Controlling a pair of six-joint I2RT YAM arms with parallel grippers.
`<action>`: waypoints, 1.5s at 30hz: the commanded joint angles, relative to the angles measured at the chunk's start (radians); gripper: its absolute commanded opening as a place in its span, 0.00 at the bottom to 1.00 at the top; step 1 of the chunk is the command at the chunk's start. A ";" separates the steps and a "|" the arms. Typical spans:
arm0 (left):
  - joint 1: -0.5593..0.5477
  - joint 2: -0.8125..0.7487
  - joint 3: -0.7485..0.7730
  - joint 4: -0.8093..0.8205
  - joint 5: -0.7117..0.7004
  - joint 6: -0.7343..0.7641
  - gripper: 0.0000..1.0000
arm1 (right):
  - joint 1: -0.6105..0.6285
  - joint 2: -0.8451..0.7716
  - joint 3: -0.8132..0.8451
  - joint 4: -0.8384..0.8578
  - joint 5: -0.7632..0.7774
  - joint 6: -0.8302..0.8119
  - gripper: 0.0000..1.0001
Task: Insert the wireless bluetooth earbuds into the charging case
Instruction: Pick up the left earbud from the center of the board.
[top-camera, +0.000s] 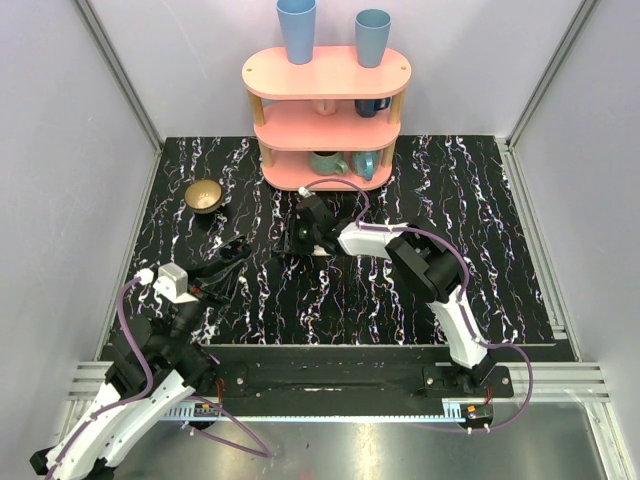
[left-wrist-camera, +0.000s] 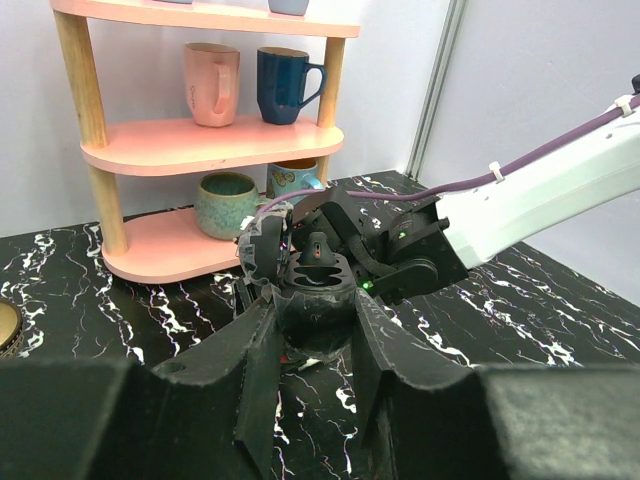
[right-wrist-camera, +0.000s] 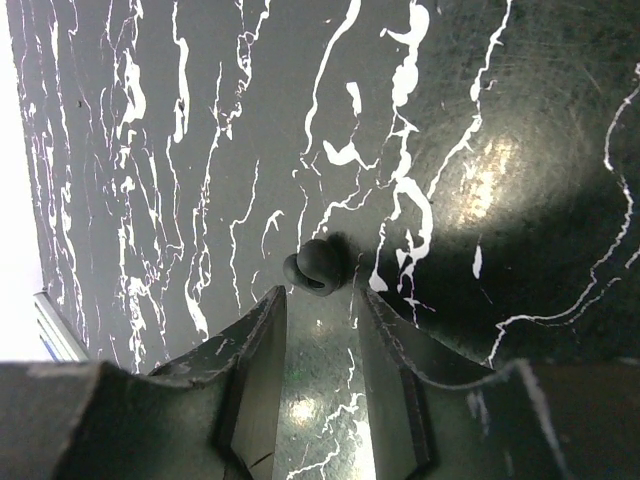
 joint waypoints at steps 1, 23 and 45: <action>-0.001 -0.123 0.025 0.017 -0.025 -0.005 0.00 | 0.020 0.020 0.049 -0.020 0.035 -0.024 0.41; -0.001 -0.126 0.023 0.014 -0.033 -0.009 0.00 | 0.039 0.060 0.102 -0.057 0.049 -0.047 0.22; -0.001 -0.128 0.025 0.008 -0.044 -0.014 0.00 | 0.039 -0.042 0.039 -0.034 0.012 -0.128 0.15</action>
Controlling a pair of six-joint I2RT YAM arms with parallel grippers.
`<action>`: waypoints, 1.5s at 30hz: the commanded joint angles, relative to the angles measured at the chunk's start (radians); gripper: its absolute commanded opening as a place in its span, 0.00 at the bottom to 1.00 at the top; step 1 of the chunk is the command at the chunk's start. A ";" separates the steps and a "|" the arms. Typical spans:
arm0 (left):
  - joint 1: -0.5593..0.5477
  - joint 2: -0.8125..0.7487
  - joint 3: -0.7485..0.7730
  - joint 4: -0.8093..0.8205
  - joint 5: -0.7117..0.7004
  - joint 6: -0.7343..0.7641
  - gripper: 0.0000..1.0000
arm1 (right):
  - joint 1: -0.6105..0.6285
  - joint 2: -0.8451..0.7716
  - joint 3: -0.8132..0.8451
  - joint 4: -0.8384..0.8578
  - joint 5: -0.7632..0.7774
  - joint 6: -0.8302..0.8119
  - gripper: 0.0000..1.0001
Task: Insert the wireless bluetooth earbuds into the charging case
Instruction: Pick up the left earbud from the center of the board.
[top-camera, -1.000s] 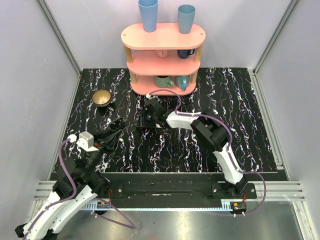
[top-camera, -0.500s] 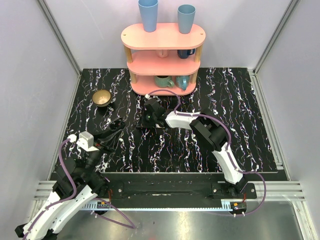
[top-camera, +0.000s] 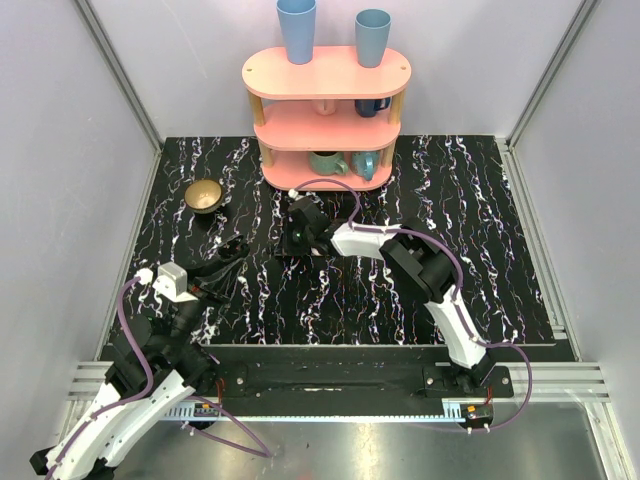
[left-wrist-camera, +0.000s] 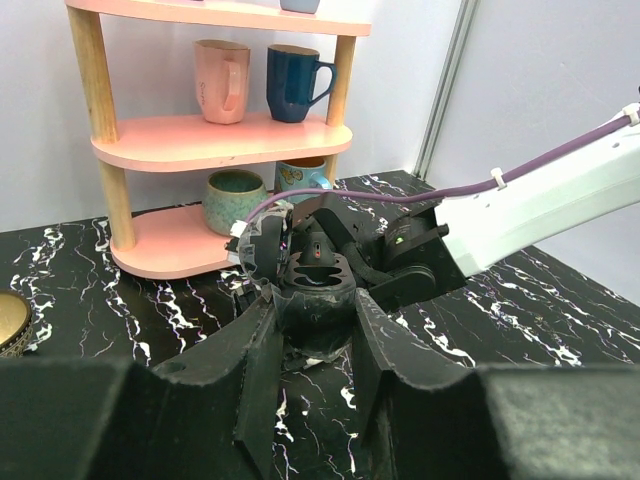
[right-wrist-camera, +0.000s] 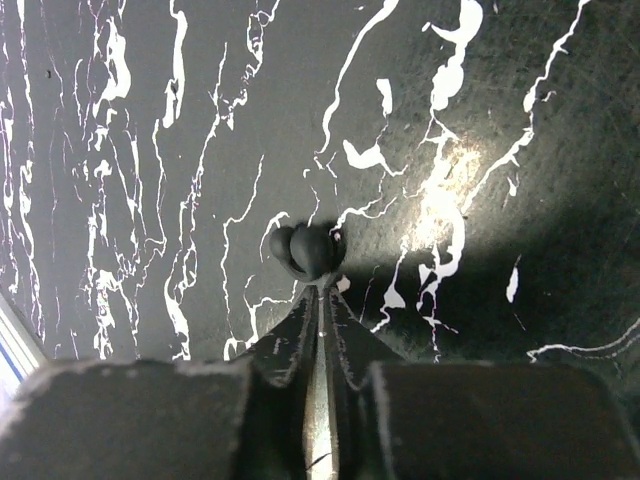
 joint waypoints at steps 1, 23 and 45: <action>-0.001 -0.129 0.025 0.013 -0.022 -0.013 0.00 | 0.009 -0.097 -0.044 0.016 -0.009 -0.050 0.23; -0.001 -0.165 0.026 0.001 -0.046 -0.014 0.00 | 0.031 -0.175 -0.119 0.122 -0.044 -0.791 0.46; -0.001 -0.169 0.028 -0.002 -0.069 -0.013 0.00 | 0.031 -0.023 0.024 0.176 -0.186 -0.647 0.30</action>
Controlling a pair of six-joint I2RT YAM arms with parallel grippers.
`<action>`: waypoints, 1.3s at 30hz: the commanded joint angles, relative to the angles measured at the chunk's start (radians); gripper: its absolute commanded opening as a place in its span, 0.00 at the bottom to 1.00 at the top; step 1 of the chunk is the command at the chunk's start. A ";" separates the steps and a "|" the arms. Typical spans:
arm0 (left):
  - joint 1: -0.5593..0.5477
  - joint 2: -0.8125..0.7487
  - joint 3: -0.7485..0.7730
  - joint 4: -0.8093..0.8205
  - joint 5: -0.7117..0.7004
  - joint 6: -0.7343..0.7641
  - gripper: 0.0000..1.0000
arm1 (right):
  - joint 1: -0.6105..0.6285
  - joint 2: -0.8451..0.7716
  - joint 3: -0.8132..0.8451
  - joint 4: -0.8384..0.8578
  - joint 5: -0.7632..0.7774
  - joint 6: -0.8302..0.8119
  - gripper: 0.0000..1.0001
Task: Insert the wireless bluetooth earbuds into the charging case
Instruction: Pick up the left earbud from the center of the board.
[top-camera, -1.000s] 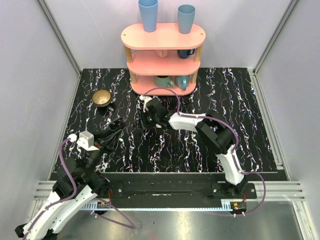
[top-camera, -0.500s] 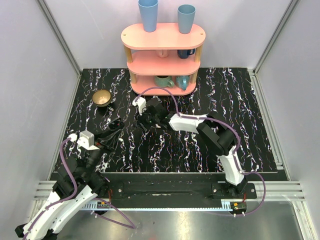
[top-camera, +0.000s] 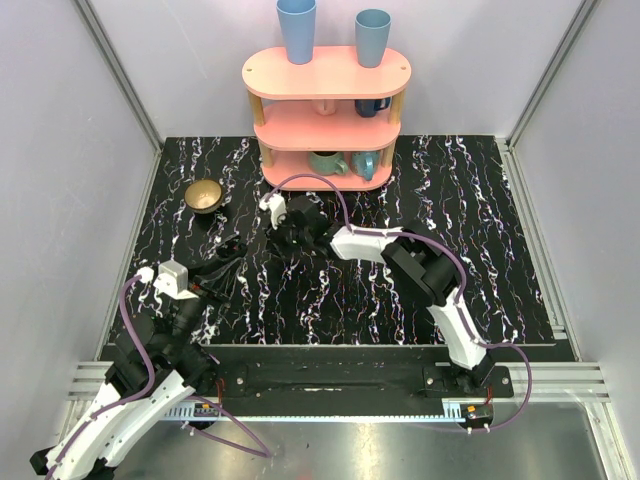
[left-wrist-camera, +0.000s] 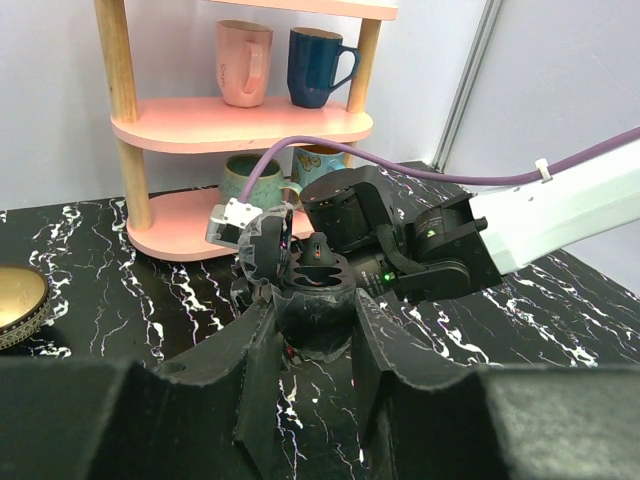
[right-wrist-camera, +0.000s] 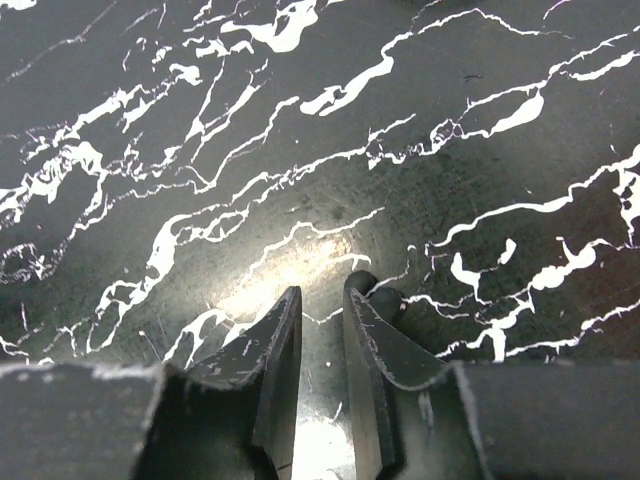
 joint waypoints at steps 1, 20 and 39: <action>-0.001 -0.168 0.026 0.032 -0.024 -0.002 0.00 | 0.004 0.031 0.085 -0.011 -0.025 0.074 0.30; -0.001 -0.168 0.023 0.036 -0.016 -0.010 0.00 | 0.002 0.067 0.151 -0.174 0.069 0.109 0.30; -0.001 -0.168 0.025 0.030 -0.018 -0.010 0.00 | -0.001 0.109 0.205 -0.248 0.116 0.033 0.39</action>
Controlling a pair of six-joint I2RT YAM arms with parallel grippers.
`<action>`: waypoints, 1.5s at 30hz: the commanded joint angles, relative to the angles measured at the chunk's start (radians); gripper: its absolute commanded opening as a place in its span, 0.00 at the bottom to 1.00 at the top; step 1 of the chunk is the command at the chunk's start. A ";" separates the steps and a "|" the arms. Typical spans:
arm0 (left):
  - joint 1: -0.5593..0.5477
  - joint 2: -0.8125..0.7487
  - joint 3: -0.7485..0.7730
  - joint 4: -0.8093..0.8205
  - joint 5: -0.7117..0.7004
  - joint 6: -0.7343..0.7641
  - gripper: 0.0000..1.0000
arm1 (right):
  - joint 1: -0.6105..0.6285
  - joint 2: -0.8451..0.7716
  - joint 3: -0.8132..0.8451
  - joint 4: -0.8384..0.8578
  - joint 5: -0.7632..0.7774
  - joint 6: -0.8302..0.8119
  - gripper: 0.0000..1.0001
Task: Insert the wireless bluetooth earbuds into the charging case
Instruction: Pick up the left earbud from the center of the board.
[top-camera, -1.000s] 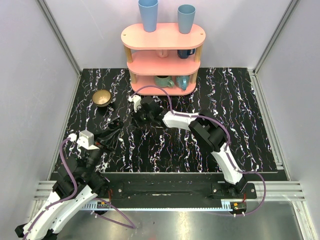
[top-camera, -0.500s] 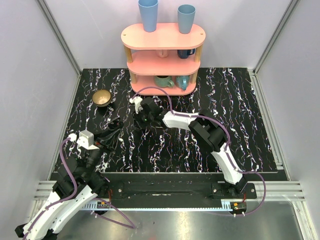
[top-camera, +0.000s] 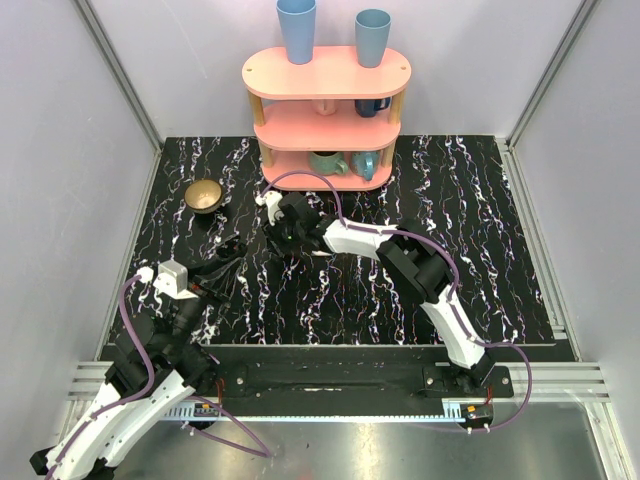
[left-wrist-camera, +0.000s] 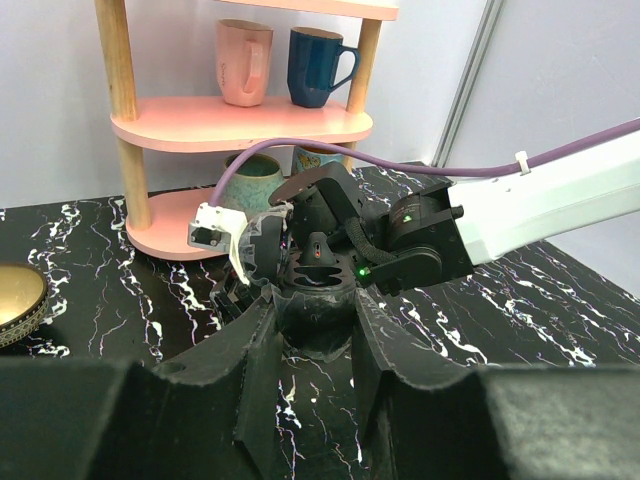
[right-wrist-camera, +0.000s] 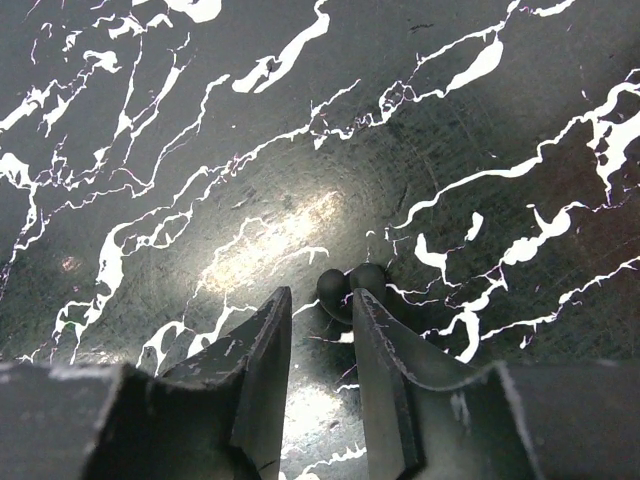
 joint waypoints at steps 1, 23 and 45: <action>-0.001 -0.168 0.025 0.032 -0.014 -0.005 0.00 | 0.001 0.027 0.036 -0.032 0.030 -0.029 0.39; -0.001 -0.168 0.026 0.028 -0.018 -0.007 0.00 | -0.002 0.032 0.062 -0.027 0.142 -0.009 0.21; -0.001 -0.168 0.029 0.020 -0.016 -0.016 0.00 | -0.073 -0.366 -0.350 -0.179 -0.369 0.263 0.14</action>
